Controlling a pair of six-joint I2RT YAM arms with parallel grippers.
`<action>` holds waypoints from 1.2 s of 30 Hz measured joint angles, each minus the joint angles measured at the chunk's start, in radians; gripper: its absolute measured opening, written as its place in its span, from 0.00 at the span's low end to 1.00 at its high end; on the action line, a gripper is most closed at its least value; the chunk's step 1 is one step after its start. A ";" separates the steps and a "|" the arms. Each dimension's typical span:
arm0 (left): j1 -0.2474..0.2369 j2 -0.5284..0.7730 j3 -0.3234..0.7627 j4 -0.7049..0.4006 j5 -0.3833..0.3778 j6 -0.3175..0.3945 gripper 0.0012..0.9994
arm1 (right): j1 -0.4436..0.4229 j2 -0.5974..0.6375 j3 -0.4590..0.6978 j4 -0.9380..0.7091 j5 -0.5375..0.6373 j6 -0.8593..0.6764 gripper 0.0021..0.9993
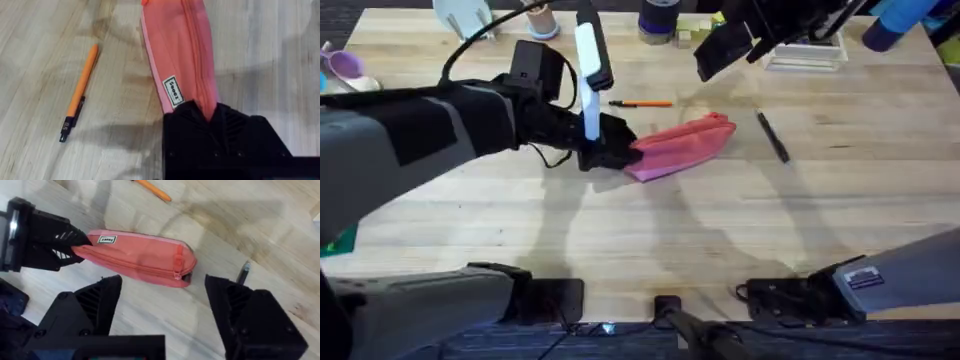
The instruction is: Unzip the bag, pick up the pens from the table one at a time and place them inside, then zip the bag closed.
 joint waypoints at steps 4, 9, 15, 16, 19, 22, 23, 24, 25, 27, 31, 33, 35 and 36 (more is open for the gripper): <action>0.000 0.000 0.000 0.000 0.000 0.000 0.04 | -0.003 0.003 0.000 0.002 -0.002 0.000 1.00; 0.000 0.000 0.000 0.000 0.000 0.000 0.04 | -0.017 0.003 -0.018 0.018 -0.002 0.000 1.00; 0.000 0.000 0.000 0.000 0.000 0.000 0.04 | -0.033 0.021 -0.111 0.082 0.003 0.004 1.00; 0.000 0.000 0.000 0.000 0.000 0.000 0.04 | -0.034 0.025 -0.130 0.099 0.010 0.007 1.00; 0.000 0.000 0.000 0.000 0.000 0.000 0.04 | -0.035 0.032 -0.180 0.137 0.029 0.012 1.00; 0.000 0.000 0.000 0.000 0.000 0.000 0.04 | -0.035 0.033 -0.217 0.177 0.038 0.022 1.00; 0.000 0.000 0.000 0.000 0.000 0.000 0.04 | -0.035 0.033 -0.227 0.192 0.041 0.027 1.00; 0.000 0.000 0.000 0.000 0.000 0.000 0.04 | -0.035 0.033 -0.235 0.202 0.042 0.029 1.00; 0.000 0.000 0.000 0.000 0.000 0.000 0.04 | -0.035 0.036 -0.243 0.208 0.043 0.033 1.00; 0.000 0.000 0.000 0.000 0.000 0.000 0.04 | -0.035 0.048 -0.252 0.214 0.044 0.040 1.00; 0.000 0.000 0.000 0.000 0.000 0.000 0.04 | -0.035 0.102 -0.261 0.232 0.044 0.053 1.00; 0.000 0.000 0.000 0.000 0.000 0.000 0.04 | -0.035 0.129 -0.263 0.244 0.044 0.059 1.00; 0.000 0.000 0.000 0.000 0.000 0.000 0.04 | -0.035 0.152 -0.264 0.244 0.044 0.064 1.00; 0.000 0.000 0.000 0.000 0.000 0.000 0.04 | -0.034 0.162 -0.264 0.243 0.044 0.067 1.00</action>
